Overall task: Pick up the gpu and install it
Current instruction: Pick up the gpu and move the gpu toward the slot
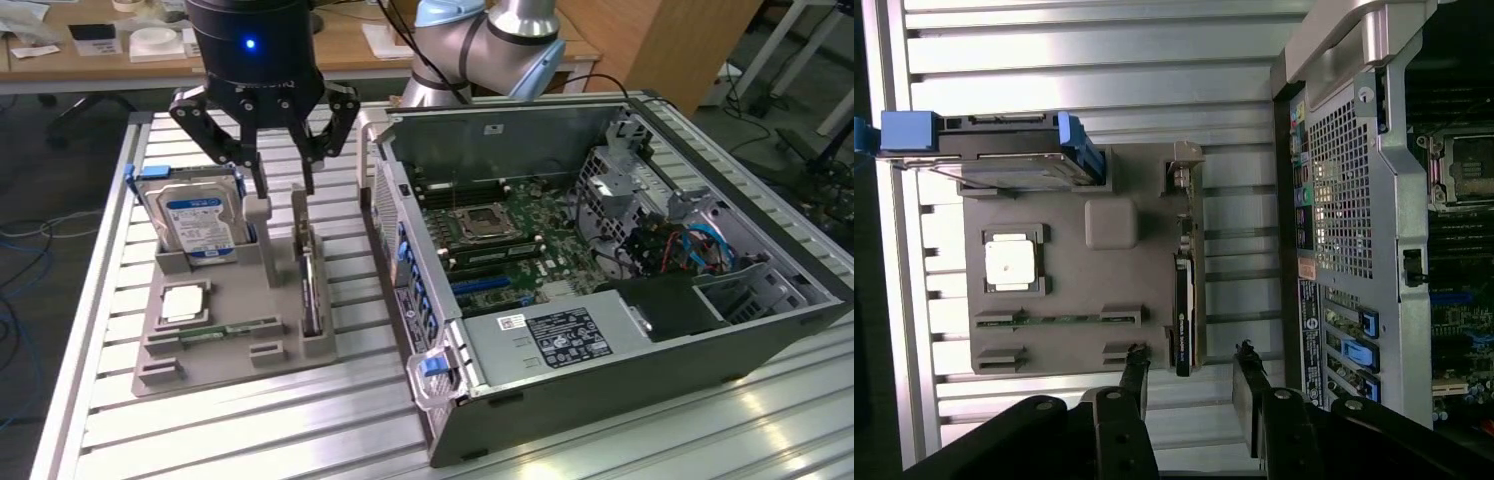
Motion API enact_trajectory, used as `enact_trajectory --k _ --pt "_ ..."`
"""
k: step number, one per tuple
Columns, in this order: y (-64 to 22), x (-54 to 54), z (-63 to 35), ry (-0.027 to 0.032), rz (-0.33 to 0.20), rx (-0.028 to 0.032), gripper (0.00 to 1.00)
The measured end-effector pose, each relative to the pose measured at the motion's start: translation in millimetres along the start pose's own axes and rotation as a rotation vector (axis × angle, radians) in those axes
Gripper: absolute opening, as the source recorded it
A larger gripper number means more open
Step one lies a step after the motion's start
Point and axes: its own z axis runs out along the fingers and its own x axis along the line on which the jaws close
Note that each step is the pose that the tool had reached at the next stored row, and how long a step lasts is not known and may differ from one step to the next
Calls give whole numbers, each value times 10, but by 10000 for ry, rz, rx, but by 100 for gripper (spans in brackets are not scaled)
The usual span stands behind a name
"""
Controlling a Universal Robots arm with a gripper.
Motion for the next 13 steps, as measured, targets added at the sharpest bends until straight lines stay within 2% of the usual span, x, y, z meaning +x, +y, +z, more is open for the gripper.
enact_trajectory --k 7,13 --pt "0 0 0 0 0 0 47" --pt "-3 2 67 -1 0 -1 47"
